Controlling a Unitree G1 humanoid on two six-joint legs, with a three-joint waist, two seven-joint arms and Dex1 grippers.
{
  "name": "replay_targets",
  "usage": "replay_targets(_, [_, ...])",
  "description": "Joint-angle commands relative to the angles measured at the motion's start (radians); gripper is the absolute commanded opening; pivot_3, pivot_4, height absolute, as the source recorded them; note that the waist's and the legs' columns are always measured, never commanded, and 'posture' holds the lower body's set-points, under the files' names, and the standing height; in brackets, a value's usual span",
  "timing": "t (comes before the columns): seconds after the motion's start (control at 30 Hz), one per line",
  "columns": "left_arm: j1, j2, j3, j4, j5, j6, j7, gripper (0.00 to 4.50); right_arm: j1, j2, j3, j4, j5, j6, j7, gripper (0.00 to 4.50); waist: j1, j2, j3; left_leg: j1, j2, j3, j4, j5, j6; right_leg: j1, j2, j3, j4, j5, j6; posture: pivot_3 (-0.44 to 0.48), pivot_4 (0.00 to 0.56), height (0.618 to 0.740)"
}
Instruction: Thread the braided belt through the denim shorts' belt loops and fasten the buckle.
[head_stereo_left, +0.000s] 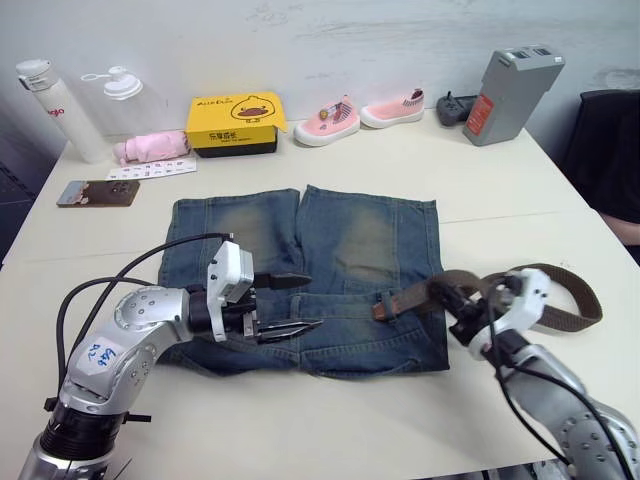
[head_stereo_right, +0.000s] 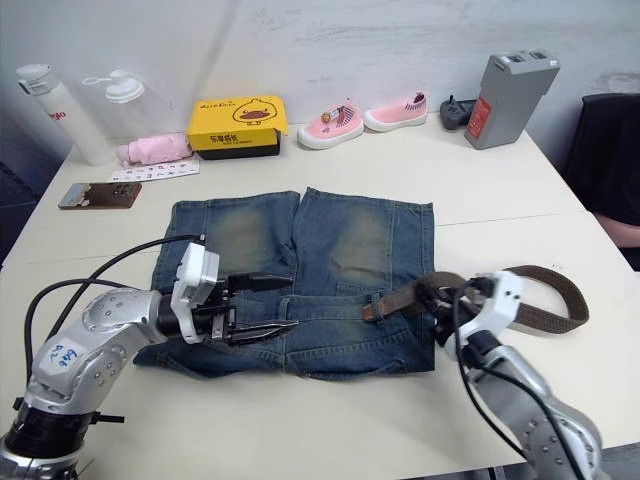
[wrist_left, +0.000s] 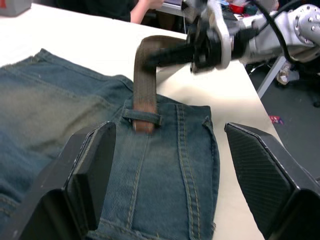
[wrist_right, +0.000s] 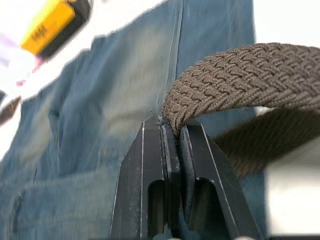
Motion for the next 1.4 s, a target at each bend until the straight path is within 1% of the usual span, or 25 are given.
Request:
replay_targets(0.03, [-0.048,-0.019,-0.063,0.038,0.089,-0.085,-0.043,3.82,-0.026,0.045,0.092,-0.009,-0.029,0.056,-0.037,0.00,-0.001,0.000,0.000,0.000,0.000,0.000,0.000,0.000,0.000,0.000,0.000,0.000,0.000,0.000,0.000,0.000,0.150,0.712])
replay_targets(0.07, [-0.057,-0.025,-0.073,0.051,0.103,-0.097,-0.049,3.82,-0.030,0.054,0.102,-0.008,-0.032,0.067,-0.042,0.00,-0.001,0.000,0.000,0.000,0.000,0.000,0.000,0.000,0.000,0.000,0.000,0.000,0.000,0.000,0.000,0.000,0.150,0.712])
replay_targets(0.1, [-0.075,-0.032,-0.107,0.078,0.159,-0.153,-0.063,3.82,-0.034,0.061,0.115,0.001,-0.033,0.086,-0.053,0.00,-0.001,0.000,0.000,0.000,0.000,0.000,0.000,0.000,0.000,0.000,0.000,0.000,0.000,0.000,0.000,0.000,0.150,0.712])
replay_targets(0.23, [-0.147,-0.051,-0.272,0.243,0.421,-0.448,-0.128,3.82,-0.055,0.093,0.116,0.054,-0.024,0.130,-0.103,0.00,0.001,0.001,-0.001,0.001,0.000,0.001,0.002,0.000,0.000,0.000,0.000,-0.002,0.000,0.000,0.000,0.000,0.150,0.712])
replay_targets(0.3, [-0.175,-0.068,-0.315,0.317,0.494,-0.554,-0.144,3.82,-0.059,0.099,0.107,0.066,-0.019,0.148,-0.118,0.00,0.001,0.000,-0.002,0.000,0.000,0.001,0.003,0.000,0.000,0.000,0.000,-0.002,0.000,0.000,-0.001,0.000,0.150,0.712])
replay_targets(0.37, [-0.211,-0.097,-0.338,0.373,0.516,-0.604,-0.163,3.82,-0.063,0.103,0.099,0.075,-0.012,0.166,-0.134,0.00,0.001,0.000,-0.002,-0.001,0.000,0.001,0.003,0.000,0.000,0.000,0.000,-0.002,0.000,0.000,-0.001,0.000,0.150,0.712])
replay_targets(0.43, [-0.249,-0.120,-0.360,0.437,0.568,-0.669,-0.161,3.82,-0.064,0.106,0.094,0.079,0.002,0.180,-0.144,0.00,0.000,0.000,-0.002,-0.004,0.001,0.000,0.004,0.000,0.000,-0.001,0.000,-0.003,0.000,0.001,-0.001,0.000,0.150,0.712])
replay_targets(0.5, [-0.286,-0.150,-0.378,0.504,0.637,-0.737,-0.126,3.82,-0.059,0.105,0.092,0.076,0.003,0.193,-0.144,0.00,0.001,0.000,-0.004,-0.005,0.001,-0.001,0.006,0.000,0.001,-0.001,0.000,-0.005,0.001,0.001,-0.001,0.000,0.150,0.712])
replay_targets(0.57, [-0.308,-0.180,-0.378,0.542,0.667,-0.761,-0.096,3.82,-0.055,0.109,0.091,0.069,0.004,0.197,-0.146,0.00,0.001,0.000,-0.006,-0.006,0.001,0.000,0.006,0.000,0.002,0.000,0.000,-0.005,0.000,0.001,-0.001,0.000,0.150,0.712])
replay_targets(0.67, [-0.325,-0.195,-0.386,0.590,0.729,-0.823,-0.066,3.82,-0.051,0.118,0.092,0.056,0.006,0.198,-0.150,0.00,0.000,-0.001,-0.006,-0.006,0.001,-0.001,0.006,0.000,0.003,0.000,0.000,-0.006,0.001,0.001,-0.001,0.000,0.150,0.712])
replay_targets(0.8, [-0.318,-0.223,-0.384,0.608,0.760,-0.854,-0.035,3.82,-0.048,0.130,0.092,0.043,0.005,0.193,-0.154,0.00,0.000,0.000,-0.007,-0.006,0.001,-0.001,0.006,0.000,0.003,0.000,0.000,-0.006,0.001,0.001,-0.001,0.000,0.150,0.712])
replay_targets(0.9, [-0.319,-0.253,-0.374,0.595,0.751,-0.870,-0.019,3.08,-0.048,0.134,0.093,0.038,0.003,0.192,-0.157,0.00,0.001,-0.001,-0.008,-0.006,0.001,-0.001,0.007,0.000,0.003,0.000,-0.001,-0.007,0.001,0.001,0.000,0.000,0.150,0.712])
replay_targets(0.93, [-0.319,-0.254,-0.373,0.589,0.746,-0.880,-0.024,2.68,-0.048,0.134,0.093,0.036,0.003,0.193,-0.158,0.00,0.000,-0.002,-0.008,-0.006,0.001,-0.001,0.007,0.000,0.003,0.000,-0.001,-0.007,0.001,0.002,0.000,0.000,0.150,0.712])
replay_targets(0.97, [-0.319,-0.254,-0.372,0.586,0.744,-0.888,-0.028,2.14,-0.048,0.135,0.093,0.035,0.003,0.194,-0.158,0.00,0.000,-0.002,-0.008,-0.007,0.001,-0.001,0.007,0.000,0.003,0.000,-0.001,-0.007,0.001,0.002,0.000,0.000,0.150,0.712])
replay_targets(1.0, [-0.317,-0.251,-0.374,0.583,0.740,-0.904,-0.039,1.84,-0.048,0.133,0.090,0.035,0.004,0.195,-0.157,0.00,0.000,-0.002,-0.008,-0.007,0.001,-0.001,0.007,0.000,0.003,0.000,-0.001,-0.007,0.001,0.002,0.000,0.000,0.150,0.712])
replay_targets(1.13, [-0.312,-0.236,-0.382,0.574,0.740,-0.932,-0.069,0.15,-0.048,0.125,0.086,0.035,-0.001,0.201,-0.155,0.00,0.000,-0.001,-0.008,-0.007,0.001,-0.001,0.007,0.001,0.003,0.000,0.000,-0.007,0.001,0.002,0.000,0.000,0.150,0.712])
replay_targets(1.17, [-0.313,-0.232,-0.385,0.579,0.751,-0.936,-0.070,0.07,-0.048,0.124,0.084,0.035,-0.002,0.201,-0.153,0.00,0.000,-0.001,-0.008,-0.007,0.001,-0.001,0.007,0.001,0.003,0.000,0.000,-0.007,0.001,0.002,0.000,0.000,0.150,0.712])
replay_targets(1.3, [-0.344,-0.234,-0.386,0.633,0.811,-0.961,-0.036,0.07,-0.050,0.122,0.068,0.030,0.007,0.199,-0.154,0.00,0.000,-0.001,-0.008,-0.007,0.001,-0.001,0.007,0.001,0.003,0.000,0.000,-0.008,0.001,0.002,0.000,0.000,0.150,0.712])
replay_targets(1.4, [-0.359,-0.251,-0.381,0.622,0.795,-0.936,-0.037,0.07,-0.053,0.121,0.038,0.014,0.042,0.185,-0.155,0.00,0.001,-0.001,-0.008,-0.007,0.000,-0.001,0.007,0.001,0.004,0.000,-0.001,-0.008,0.001,0.002,0.000,0.000,0.150,0.712])
